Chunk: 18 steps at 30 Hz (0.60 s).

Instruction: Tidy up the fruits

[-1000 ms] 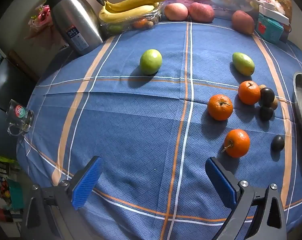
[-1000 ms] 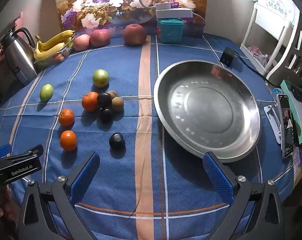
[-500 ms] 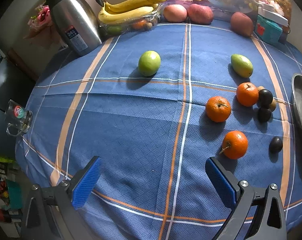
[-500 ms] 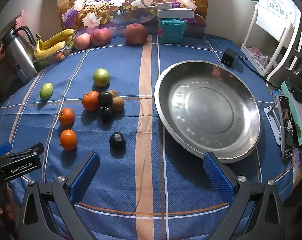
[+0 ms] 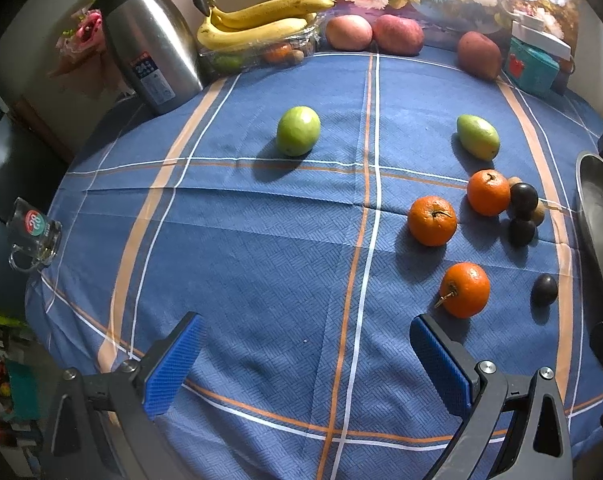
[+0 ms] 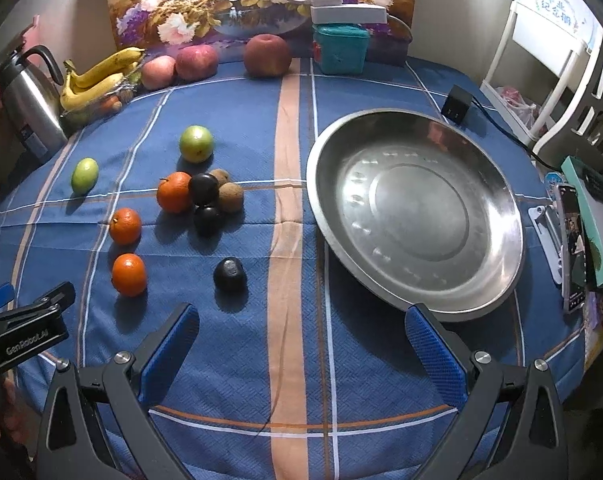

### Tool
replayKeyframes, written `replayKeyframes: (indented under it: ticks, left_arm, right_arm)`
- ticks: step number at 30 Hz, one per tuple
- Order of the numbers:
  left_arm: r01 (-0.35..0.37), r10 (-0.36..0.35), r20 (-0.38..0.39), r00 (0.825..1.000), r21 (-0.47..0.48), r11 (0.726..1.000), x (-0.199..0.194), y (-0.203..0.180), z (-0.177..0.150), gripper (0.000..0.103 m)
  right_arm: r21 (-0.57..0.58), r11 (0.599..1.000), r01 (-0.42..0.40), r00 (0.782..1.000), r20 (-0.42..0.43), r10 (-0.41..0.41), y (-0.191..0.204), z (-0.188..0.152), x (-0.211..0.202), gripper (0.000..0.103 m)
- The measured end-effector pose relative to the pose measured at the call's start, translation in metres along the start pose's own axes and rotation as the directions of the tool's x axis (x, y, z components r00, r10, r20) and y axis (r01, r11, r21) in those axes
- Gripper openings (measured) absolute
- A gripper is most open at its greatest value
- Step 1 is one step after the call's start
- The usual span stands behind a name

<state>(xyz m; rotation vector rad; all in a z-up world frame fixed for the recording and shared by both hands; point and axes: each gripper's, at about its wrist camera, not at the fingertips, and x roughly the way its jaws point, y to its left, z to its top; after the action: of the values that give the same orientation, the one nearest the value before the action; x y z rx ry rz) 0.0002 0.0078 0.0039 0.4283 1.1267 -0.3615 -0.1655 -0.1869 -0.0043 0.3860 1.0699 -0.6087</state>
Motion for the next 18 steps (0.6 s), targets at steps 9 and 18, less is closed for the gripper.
replayKeyframes:
  ticks: [9, 18]
  left_arm:
    - [0.013, -0.013, -0.006, 1.000, -0.009, 1.000, 0.0019, 0.0023, 0.0000, 0.103]
    - [0.012, -0.012, -0.005, 1.000, -0.001, 1.000, 0.0022, -0.0002, 0.0006, 0.103]
  right_arm:
    - [-0.001, 1.000, -0.002, 1.000, -0.017, 0.002, 0.0024, 0.0006, 0.0034, 0.103]
    - [-0.008, 1.000, -0.001, 1.000, -0.021, 0.001, 0.0040, 0.0010, 0.0039, 0.103]
